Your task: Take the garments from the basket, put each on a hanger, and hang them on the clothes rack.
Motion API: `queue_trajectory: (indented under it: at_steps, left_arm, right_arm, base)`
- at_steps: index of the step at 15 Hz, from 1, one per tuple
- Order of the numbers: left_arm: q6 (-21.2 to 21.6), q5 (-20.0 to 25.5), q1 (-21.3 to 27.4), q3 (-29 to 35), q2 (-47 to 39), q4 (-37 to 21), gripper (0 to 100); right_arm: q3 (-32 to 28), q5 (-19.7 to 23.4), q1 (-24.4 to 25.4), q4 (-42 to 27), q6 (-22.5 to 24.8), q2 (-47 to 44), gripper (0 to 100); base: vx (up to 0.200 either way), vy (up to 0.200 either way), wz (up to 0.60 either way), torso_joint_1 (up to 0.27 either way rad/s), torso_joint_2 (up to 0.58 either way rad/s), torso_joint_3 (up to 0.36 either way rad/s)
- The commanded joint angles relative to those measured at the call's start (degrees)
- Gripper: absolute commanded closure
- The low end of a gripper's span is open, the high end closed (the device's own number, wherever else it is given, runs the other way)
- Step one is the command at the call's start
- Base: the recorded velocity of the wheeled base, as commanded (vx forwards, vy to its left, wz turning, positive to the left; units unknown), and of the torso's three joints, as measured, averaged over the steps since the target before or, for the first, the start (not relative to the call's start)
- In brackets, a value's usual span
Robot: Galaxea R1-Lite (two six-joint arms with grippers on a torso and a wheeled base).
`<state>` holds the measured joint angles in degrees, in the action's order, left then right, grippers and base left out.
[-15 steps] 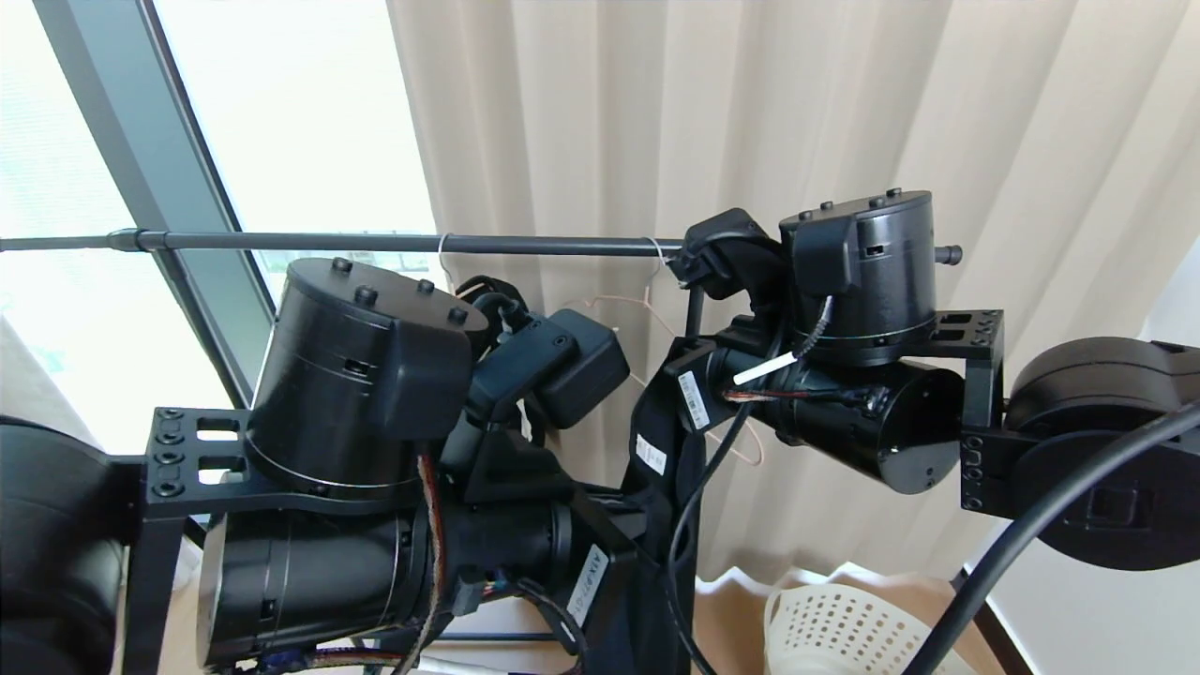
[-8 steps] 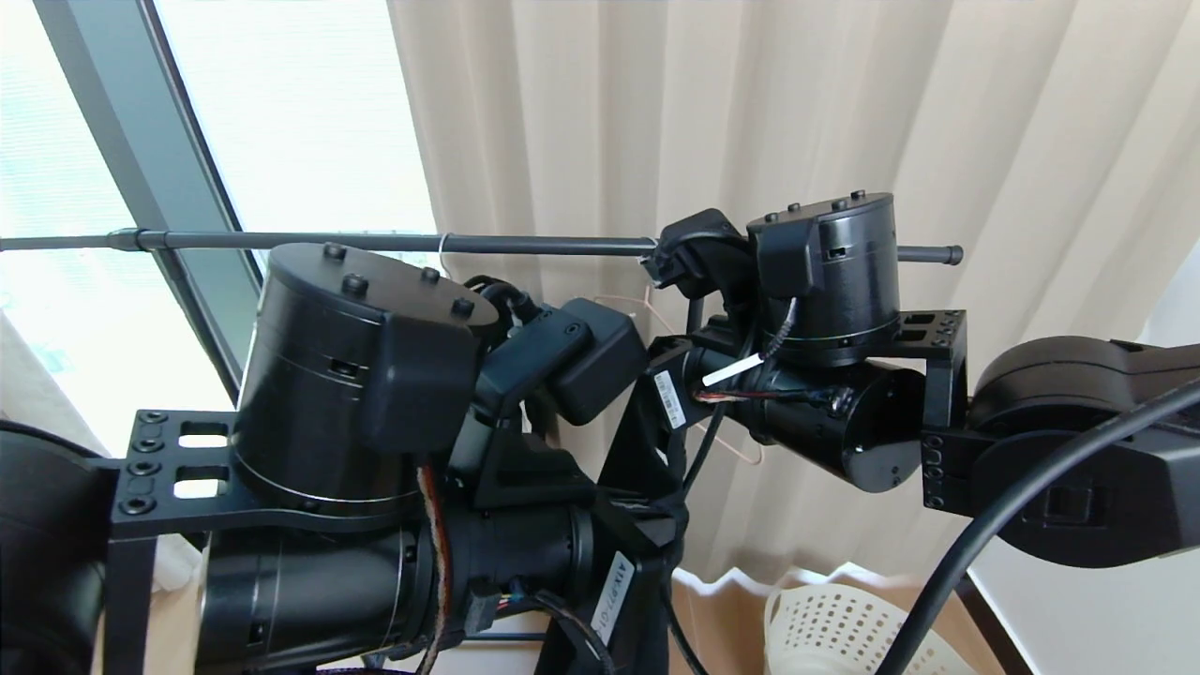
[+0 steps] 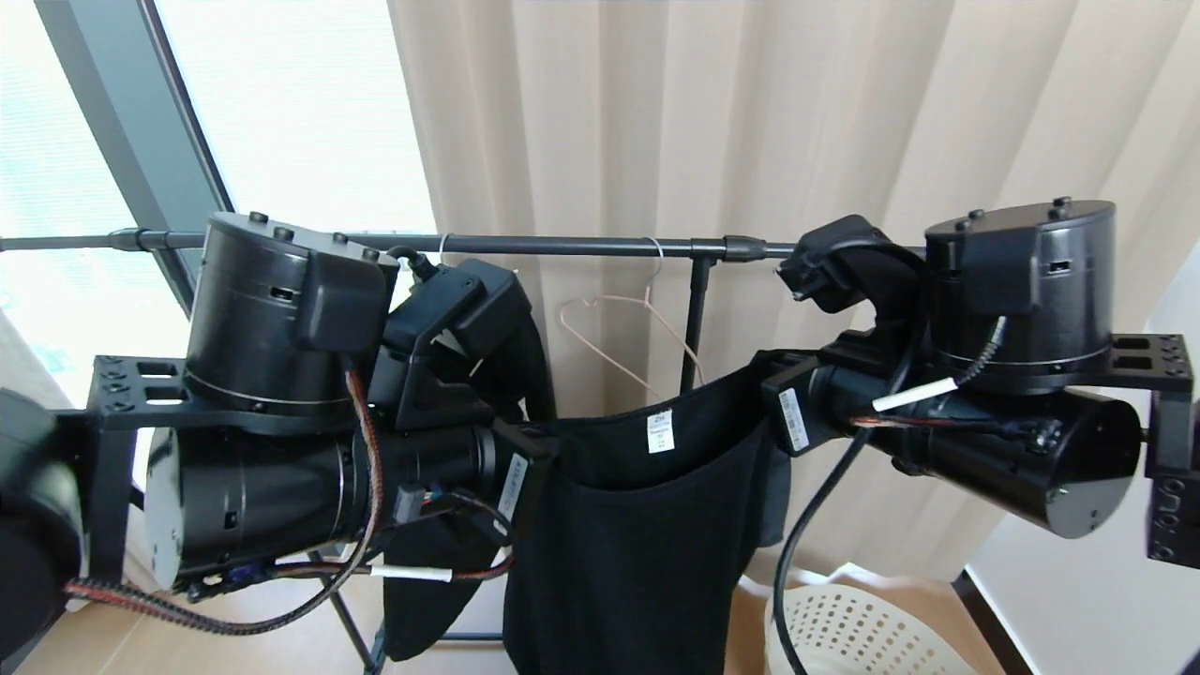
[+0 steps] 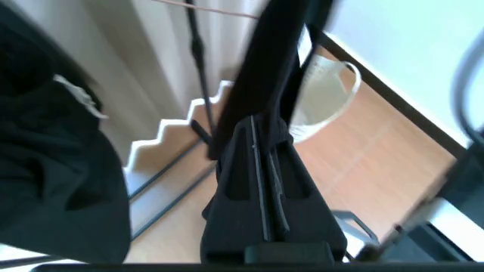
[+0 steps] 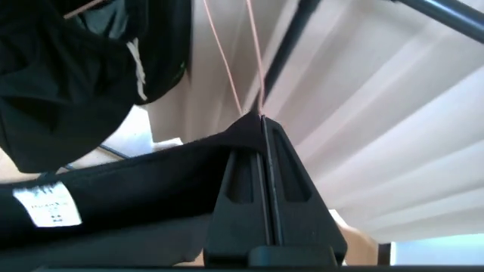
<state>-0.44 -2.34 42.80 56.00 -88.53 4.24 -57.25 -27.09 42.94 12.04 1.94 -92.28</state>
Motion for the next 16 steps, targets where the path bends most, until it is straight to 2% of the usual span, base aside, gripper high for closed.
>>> queue_trajectory:
  at_steps: [1,3,8,9,13,15,16]
  left_arm:
    - [-0.1,-2.9,-1.9,4.6,-6.0,0.3,100]
    - [-0.4,-5.0,-2.6,8.9,-9.1,0.3,100]
    - [-1.3,-5.4,-2.3,17.6,-11.7,0.3,100]
    - [-1.3,-5.5,-1.2,20.5,-12.5,0.2,100]
    - [-1.1,-5.6,0.7,26.4,-13.9,-0.1,100]
    - [-1.1,-5.6,0.8,27.6,-14.9,-0.1,100]
    - [-1.1,-5.6,1.1,27.5,-14.9,-0.1,100]
  right_arm:
    - [4.8,-0.2,-0.2,-0.2,0.1,6.1,100]
    - [7.7,-0.3,-0.2,-0.3,0.3,8.0,100]
    - [15.9,-0.3,-0.2,0.4,0.2,9.3,100]
    - [17.6,-0.2,-0.2,-0.4,0.3,10.5,0]
    - [21.4,2.4,0.7,-0.4,2.2,10.5,0]
    - [22.7,10.7,0.8,-0.1,4.7,11.0,0]
    - [23.0,13.4,0.8,0.1,6.1,11.2,0]
  base:
    - [0.000,0.000,0.00,0.000,0.00,0.000]
    - [0.000,0.000,0.00,0.000,0.00,0.000]
    - [0.000,0.000,0.00,0.000,0.00,0.000]
    - [0.000,0.000,0.00,0.000,0.00,0.000]
    - [0.000,0.000,0.00,0.000,0.00,0.000]
    - [0.000,0.000,0.00,0.000,0.00,0.000]
    - [0.000,0.000,0.00,0.000,0.00,0.000]
